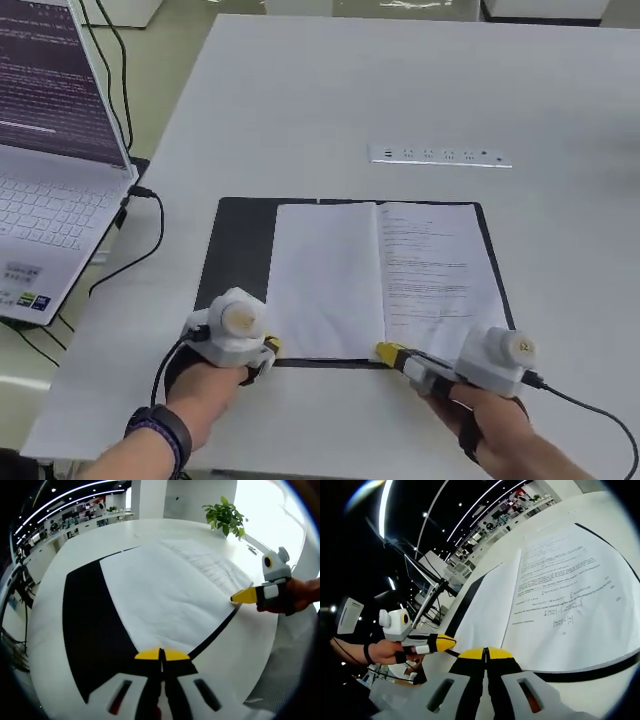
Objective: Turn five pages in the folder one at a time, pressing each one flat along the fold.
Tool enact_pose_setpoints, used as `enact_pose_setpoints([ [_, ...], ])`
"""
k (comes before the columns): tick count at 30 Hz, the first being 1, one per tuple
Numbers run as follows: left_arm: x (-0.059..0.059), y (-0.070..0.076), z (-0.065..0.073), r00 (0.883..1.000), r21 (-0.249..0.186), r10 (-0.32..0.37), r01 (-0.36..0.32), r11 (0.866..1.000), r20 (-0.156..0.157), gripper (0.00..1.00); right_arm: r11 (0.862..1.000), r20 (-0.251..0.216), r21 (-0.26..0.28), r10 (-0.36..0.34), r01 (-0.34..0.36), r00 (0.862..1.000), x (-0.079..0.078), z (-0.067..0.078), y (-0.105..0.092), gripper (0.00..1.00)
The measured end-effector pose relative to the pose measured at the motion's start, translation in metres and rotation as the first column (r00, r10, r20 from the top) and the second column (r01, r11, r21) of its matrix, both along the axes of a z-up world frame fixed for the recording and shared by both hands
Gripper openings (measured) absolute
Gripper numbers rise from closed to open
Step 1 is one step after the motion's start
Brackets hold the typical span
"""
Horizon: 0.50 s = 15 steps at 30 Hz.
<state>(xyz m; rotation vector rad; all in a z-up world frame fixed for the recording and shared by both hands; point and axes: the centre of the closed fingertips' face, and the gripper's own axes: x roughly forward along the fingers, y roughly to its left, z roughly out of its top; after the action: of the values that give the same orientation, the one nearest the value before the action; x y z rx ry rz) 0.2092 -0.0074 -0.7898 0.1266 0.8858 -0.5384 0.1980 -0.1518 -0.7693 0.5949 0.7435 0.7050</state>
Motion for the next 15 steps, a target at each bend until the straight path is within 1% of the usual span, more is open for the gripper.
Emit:
enact_pose_setpoints([
  [1,0.0,0.0,0.0,1.0,-0.01,0.023,-0.023,1.0,-0.012,0.0,1.0,0.007,-0.005,0.002,-0.002,1.0,-0.001,0.001,-0.001,0.0],
  [3,0.0,0.0,0.001,0.998,-0.025,0.049,-0.05,0.998,-0.035,0.0,1.0,0.017,-0.008,0.001,0.0,1.0,-0.002,0.004,-0.004,0.0],
  [4,-0.001,-0.003,0.001,0.996,-0.051,0.068,-0.071,0.996,-0.056,0.01,1.0,0.02,-0.01,-0.002,0.003,1.0,-0.003,0.006,-0.006,0.0],
  [5,-0.001,-0.007,0.002,0.996,-0.096,0.068,-0.074,0.993,-0.061,0.04,1.0,0.032,-0.018,-0.004,0.005,0.999,-0.002,0.008,-0.009,0.0],
  [6,-0.003,-0.012,0.003,0.996,-0.133,0.063,-0.071,0.989,-0.068,0.06,1.0,0.04,-0.024,-0.004,0.005,0.999,-0.002,0.009,-0.012,0.0],
  [7,-0.005,-0.014,0.004,0.994,-0.157,0.073,-0.085,0.984,-0.084,0.08,1.0,0.043,-0.03,-0.005,0.006,0.999,-0.002,0.01,-0.014,0.0],
  [9,-0.009,-0.011,0.005,0.993,-0.144,0.085,-0.096,0.985,-0.081,0.11,0.998,0.048,-0.054,-0.008,0.011,0.999,-0.003,0.012,-0.021,0.0],
  [11,-0.012,-0.013,0.008,0.994,-0.149,0.083,-0.094,0.984,-0.076,0.12,0.998,0.063,-0.066,-0.005,0.009,0.998,-0.005,0.015,-0.029,0.01],
  [13,-0.016,-0.018,0.013,0.996,-0.165,0.071,-0.08,0.983,-0.06,0.18,0.997,0.076,-0.079,-0.008,0.014,0.997,-0.007,0.018,-0.04,0.04],
  [14,-0.017,-0.022,0.015,0.997,-0.171,0.052,-0.06,0.983,-0.049,0.22,0.996,0.081,-0.082,-0.013,0.02,0.997,-0.007,0.019,-0.044,0.05],
  [15,-0.019,-0.023,0.016,0.998,-0.169,0.045,-0.052,0.984,-0.044,0.26,0.996,0.084,-0.081,-0.021,0.027,0.996,-0.007,0.021,-0.049,0.06],
])
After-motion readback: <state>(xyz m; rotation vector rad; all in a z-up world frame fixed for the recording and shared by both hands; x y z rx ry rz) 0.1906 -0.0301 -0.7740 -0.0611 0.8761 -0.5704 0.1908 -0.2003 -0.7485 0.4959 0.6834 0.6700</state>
